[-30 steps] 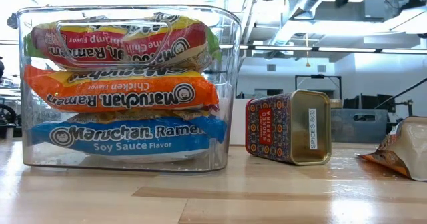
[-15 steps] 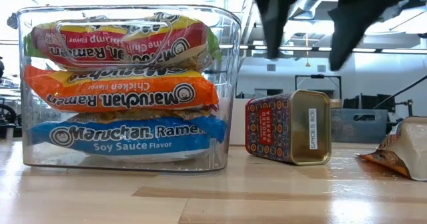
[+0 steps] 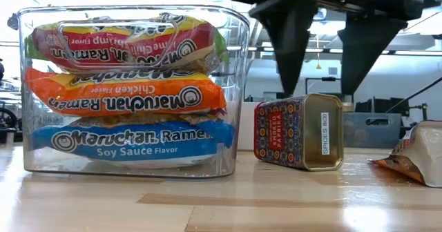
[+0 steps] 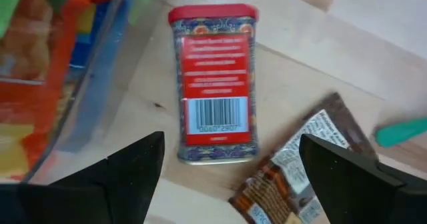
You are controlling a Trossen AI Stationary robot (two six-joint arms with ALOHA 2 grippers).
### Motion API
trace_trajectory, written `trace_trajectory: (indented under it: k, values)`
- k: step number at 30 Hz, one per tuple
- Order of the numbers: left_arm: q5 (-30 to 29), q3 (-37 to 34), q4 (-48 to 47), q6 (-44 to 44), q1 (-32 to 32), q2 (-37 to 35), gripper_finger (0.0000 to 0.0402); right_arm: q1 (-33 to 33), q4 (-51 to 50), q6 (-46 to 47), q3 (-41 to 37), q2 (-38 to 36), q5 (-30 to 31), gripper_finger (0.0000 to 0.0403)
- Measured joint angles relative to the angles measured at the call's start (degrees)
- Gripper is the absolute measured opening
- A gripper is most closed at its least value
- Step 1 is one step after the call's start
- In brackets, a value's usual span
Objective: Pick & Place Food Item
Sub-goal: Put the red spice can into the black bin
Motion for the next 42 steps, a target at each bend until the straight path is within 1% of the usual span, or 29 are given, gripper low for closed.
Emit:
trace_trajectory:
  k: [7,16,19,25,35,42]
  values:
    - [-0.02,0.02,0.04,0.0,0.0,0.0,0.0298,-0.26,0.93,-1.79,-1.22,0.36,-0.06,0.034]
    - [-0.04,0.04,0.03,-0.03,0.0,0.0,0.0298,-0.52,5.42,-3.74,-4.31,0.34,-1.29,0.034]
    - [-0.04,0.04,0.03,-0.04,0.0,0.0,0.0298,-0.5,5.58,-3.73,-4.46,0.34,-1.32,0.0334]
    - [-0.06,0.04,0.02,-0.97,0.0,0.0,0.0298,-0.5,5.54,-3.64,-4.46,0.34,-1.34,0.0296]
    - [-0.05,0.07,0.04,-1.09,0.0,0.0,0.0298,-0.49,4.85,-2.63,-4.39,0.28,-1.99,0.0197]
    - [-0.04,0.07,0.02,-1.09,0.0,0.0,0.0298,-0.29,1.82,-1.54,-4.39,-0.07,-1.64,0.0197]
